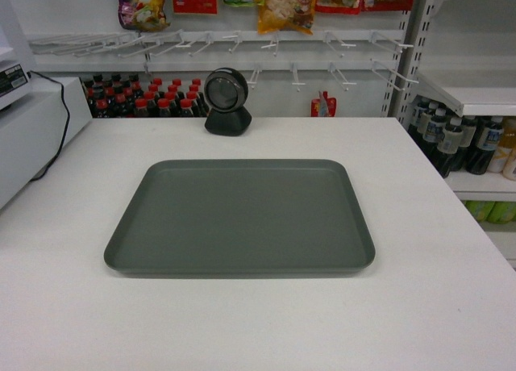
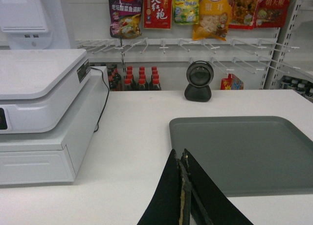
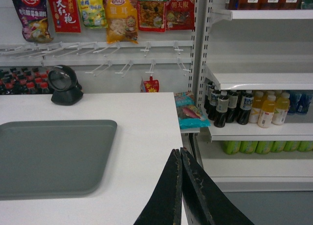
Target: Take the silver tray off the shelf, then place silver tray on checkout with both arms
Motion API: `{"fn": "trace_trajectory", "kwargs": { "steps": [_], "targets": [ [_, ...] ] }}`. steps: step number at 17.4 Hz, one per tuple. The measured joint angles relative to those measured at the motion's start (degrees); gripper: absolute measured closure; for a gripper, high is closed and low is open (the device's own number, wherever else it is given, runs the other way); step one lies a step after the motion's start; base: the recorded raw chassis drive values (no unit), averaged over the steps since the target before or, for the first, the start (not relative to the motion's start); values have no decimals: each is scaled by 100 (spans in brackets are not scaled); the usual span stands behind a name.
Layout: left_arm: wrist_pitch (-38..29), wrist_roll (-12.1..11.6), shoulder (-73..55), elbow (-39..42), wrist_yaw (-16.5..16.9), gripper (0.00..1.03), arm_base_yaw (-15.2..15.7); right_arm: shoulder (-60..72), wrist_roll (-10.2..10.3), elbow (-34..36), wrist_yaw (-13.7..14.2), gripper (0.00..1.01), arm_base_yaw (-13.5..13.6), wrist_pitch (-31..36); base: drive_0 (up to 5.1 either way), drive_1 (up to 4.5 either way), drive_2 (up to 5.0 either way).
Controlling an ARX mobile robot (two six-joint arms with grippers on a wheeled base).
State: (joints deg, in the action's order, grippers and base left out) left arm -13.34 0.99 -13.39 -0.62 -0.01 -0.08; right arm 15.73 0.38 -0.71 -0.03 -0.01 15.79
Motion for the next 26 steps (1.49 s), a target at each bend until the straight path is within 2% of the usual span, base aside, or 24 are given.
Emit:
{"fn": "trace_trajectory", "kwargs": {
  "steps": [4,5,6,8,26],
  "targets": [
    [385,-2,380,0,0,102,0,-442,0,0,0,99,0,-444,0,0,0],
    [1261,-2,955,0,13,102,0,-538,0,0,2,99,0,-535,0,0,0],
    [1276,-4,1287,-2,11,102,0,-634,-2,0,0,99,0,-678,0,0,0],
    [1364,-2,1281,4,-4,102,0,-1335,-4,0,-15,99,0,-1622,0,0,0],
    [1360,-2,1285,0,0,102,2,-1550,-2,-2,2,99,0,-1604,0,0,0]
  ]
}}
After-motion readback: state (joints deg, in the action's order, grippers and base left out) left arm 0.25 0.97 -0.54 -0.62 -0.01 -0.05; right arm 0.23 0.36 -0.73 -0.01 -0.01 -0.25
